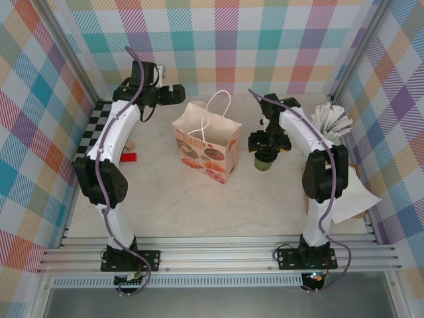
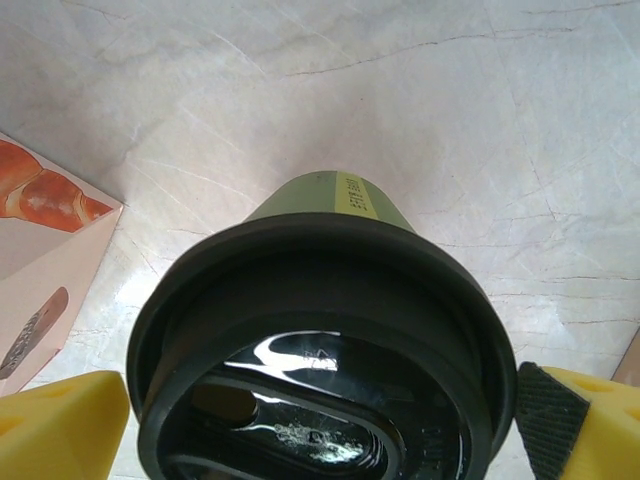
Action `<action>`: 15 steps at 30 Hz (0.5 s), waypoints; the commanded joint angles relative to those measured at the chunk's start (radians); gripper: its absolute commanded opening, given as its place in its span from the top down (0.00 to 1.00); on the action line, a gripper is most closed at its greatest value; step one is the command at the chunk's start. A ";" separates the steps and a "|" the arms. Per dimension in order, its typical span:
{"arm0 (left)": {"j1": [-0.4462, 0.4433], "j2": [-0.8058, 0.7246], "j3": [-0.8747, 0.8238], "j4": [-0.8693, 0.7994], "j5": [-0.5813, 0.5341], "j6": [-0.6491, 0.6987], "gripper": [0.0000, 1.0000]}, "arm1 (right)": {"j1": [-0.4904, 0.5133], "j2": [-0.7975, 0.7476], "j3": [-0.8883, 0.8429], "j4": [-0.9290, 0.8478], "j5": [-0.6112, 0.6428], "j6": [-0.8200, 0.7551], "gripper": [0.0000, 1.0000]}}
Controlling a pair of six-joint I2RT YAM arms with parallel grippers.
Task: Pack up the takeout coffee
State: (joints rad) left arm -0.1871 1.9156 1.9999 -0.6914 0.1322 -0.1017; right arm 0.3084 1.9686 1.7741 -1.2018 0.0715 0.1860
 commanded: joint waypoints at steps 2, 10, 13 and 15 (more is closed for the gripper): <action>0.014 0.003 0.034 -0.032 -0.007 -0.007 0.00 | 0.008 0.028 0.039 -0.042 -0.001 -0.028 0.00; 0.015 0.008 0.033 -0.042 -0.008 0.000 0.00 | 0.015 0.041 0.048 -0.061 0.023 -0.025 0.00; 0.013 0.008 0.033 -0.043 -0.014 0.002 0.00 | 0.020 0.047 0.045 -0.071 0.049 -0.018 0.00; 0.014 0.008 0.033 -0.044 -0.014 0.003 0.00 | 0.021 0.048 0.040 -0.067 0.061 -0.008 0.00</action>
State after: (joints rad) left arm -0.1871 1.9156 2.0071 -0.7101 0.1287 -0.1013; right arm 0.3210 2.0006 1.7927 -1.2369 0.1020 0.1711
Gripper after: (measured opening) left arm 0.997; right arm 0.998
